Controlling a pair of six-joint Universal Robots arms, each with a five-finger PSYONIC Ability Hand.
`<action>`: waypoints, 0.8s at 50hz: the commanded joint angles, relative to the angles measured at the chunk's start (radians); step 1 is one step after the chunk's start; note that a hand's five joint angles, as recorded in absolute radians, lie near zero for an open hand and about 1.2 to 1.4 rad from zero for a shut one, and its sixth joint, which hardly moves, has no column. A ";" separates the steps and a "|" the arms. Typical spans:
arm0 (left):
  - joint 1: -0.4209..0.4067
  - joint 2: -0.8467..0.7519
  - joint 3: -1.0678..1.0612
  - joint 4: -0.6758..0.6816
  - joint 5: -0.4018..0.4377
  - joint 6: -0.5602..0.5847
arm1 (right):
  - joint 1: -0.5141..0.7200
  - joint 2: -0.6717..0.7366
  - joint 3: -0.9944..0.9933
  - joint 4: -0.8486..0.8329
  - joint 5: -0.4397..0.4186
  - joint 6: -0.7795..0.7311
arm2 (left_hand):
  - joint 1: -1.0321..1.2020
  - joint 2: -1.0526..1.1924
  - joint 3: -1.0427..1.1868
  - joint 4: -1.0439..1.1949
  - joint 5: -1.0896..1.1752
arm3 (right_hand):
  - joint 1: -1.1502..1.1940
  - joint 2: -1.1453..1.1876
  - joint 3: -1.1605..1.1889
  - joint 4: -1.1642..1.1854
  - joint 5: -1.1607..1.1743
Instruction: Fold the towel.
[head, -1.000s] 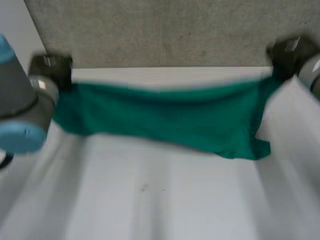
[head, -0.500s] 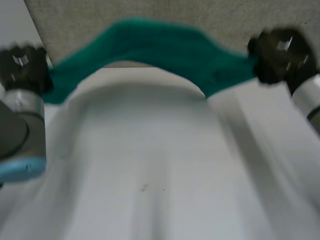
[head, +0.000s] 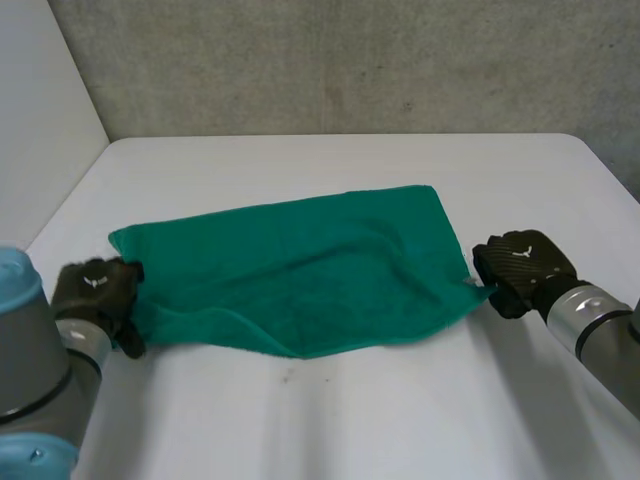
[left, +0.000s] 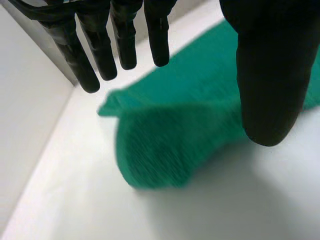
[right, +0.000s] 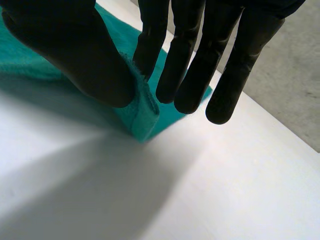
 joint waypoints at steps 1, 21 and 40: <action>0.038 0.038 0.092 -0.013 0.042 0.000 | -0.059 -0.005 0.004 -0.007 -0.007 0.000 | -0.002 0.005 0.000 0.015 0.018 | 0.413 0.218 0.211 0.203 0.227; 0.179 -0.213 0.366 -0.416 0.281 -0.076 | -0.110 0.008 -0.002 -0.090 -0.001 -0.045 | 0.321 0.328 0.323 0.338 0.341 | 0.413 0.218 0.211 0.203 0.227; 0.175 -0.241 0.369 -0.426 0.191 -0.062 | -0.104 0.010 0.007 -0.088 -0.001 -0.051 | 0.881 0.888 0.883 0.898 0.900 | 0.413 0.218 0.211 0.203 0.227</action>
